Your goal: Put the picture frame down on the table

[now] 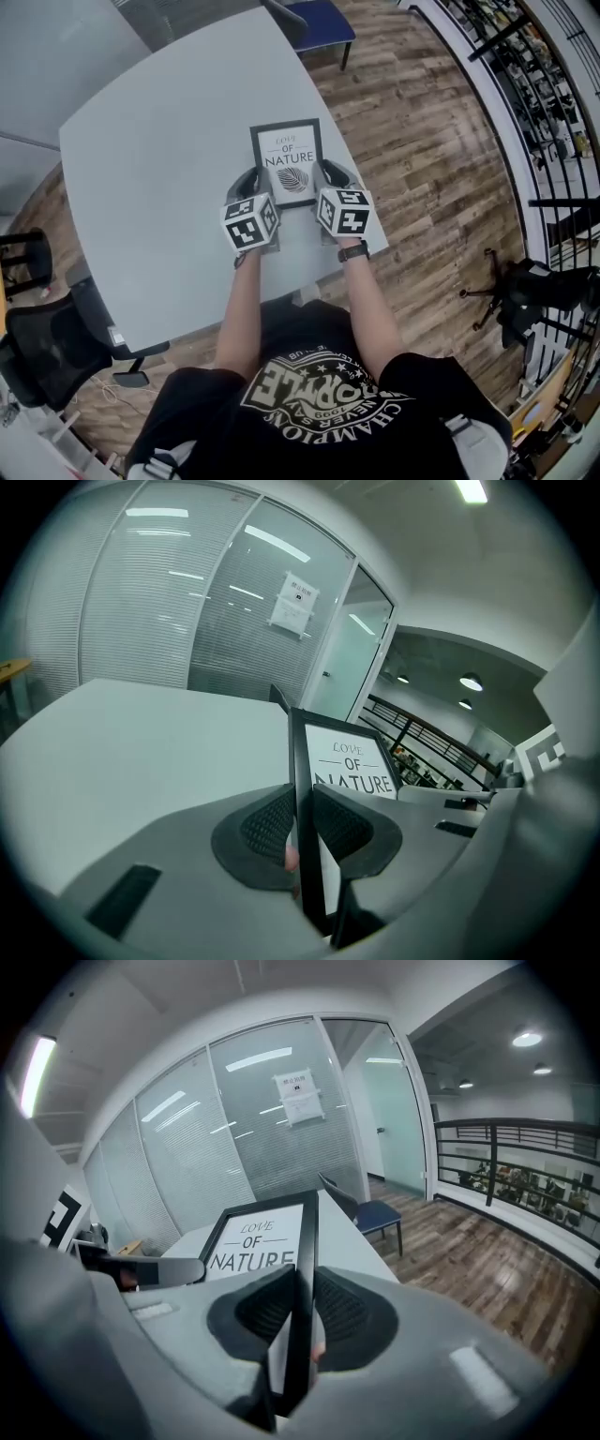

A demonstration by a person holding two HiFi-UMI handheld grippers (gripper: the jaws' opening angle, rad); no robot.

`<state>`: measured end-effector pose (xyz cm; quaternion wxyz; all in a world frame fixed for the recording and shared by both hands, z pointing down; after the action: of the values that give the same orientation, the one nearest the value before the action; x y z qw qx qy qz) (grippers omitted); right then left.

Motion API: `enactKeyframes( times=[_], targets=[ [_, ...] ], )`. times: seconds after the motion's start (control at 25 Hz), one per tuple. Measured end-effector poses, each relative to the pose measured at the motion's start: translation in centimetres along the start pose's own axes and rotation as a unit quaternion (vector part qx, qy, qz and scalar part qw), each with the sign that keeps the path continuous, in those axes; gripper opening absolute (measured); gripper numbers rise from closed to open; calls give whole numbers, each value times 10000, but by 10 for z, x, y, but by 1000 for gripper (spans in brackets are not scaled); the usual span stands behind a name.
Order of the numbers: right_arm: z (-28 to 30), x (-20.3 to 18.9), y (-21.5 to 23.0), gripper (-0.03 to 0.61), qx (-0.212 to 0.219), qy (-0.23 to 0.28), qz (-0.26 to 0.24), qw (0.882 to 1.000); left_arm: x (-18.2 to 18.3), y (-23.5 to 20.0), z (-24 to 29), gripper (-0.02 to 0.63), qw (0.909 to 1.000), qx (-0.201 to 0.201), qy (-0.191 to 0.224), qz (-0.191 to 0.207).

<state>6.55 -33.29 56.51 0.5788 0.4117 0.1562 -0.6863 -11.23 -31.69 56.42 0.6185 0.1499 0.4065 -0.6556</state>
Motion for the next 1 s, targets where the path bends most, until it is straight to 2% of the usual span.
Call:
enactKeyframes(
  times=[0.4,1.0],
  targets=[
    [36,-21,20,66,-189,-548,189,9981,-22,-14,45,69,9984,-17,-540,-177],
    [79,-71,39,66,-162,-1290,493,9903,-65,-36,90,69,9921,172,-1199,-334]
  ],
)
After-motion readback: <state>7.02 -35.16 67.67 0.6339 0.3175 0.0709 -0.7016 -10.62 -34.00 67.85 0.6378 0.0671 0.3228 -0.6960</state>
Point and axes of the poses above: the fingertips, and each gripper's own axes: z forward along the fingers, y to its right, x out of its top, the point moved 6 cm from there along -z, backward along the fingers, and after that the axes turned 6 degrees about -y, right-handed, at the moved point
